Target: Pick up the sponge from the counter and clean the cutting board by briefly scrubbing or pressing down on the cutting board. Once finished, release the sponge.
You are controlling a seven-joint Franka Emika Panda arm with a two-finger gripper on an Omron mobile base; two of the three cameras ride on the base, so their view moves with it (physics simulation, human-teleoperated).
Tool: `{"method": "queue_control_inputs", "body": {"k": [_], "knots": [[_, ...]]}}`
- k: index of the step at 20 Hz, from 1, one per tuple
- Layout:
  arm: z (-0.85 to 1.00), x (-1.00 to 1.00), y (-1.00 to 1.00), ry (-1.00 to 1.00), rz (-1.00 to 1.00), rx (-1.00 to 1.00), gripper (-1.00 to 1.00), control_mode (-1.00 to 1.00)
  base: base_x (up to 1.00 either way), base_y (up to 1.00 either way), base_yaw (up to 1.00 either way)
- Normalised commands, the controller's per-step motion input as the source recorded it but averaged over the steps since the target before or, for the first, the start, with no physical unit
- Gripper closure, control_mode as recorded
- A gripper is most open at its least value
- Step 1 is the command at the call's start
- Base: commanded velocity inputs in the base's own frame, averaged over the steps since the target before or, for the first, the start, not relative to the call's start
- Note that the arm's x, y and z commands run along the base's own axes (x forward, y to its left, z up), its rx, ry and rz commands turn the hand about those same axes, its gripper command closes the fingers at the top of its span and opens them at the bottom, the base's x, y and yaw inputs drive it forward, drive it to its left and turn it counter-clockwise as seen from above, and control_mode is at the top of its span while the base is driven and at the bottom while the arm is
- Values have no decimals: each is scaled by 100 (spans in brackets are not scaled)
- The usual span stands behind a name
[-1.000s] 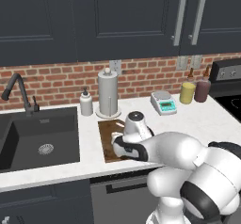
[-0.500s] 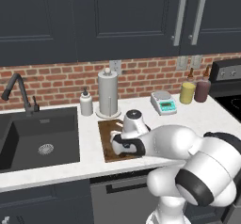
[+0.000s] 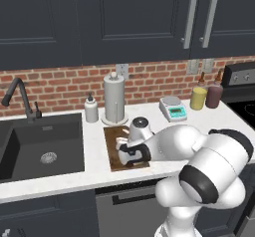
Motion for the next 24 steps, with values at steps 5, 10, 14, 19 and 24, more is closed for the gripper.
{"method": "queue_control_inputs", "body": {"k": [5,10,14,19,24], "knots": [[-27,32,-9,-12,0,0,100,-100,0,0,0],[-5,34,-11,-1,0,0,100,-100,0,0,0],[-3,32,-7,0,0,0,100,-100,0,0,0],[-21,33,-4,-7,0,0,100,-100,0,0,0],[-31,38,-6,-10,0,0,100,-100,0,0,0]]}}
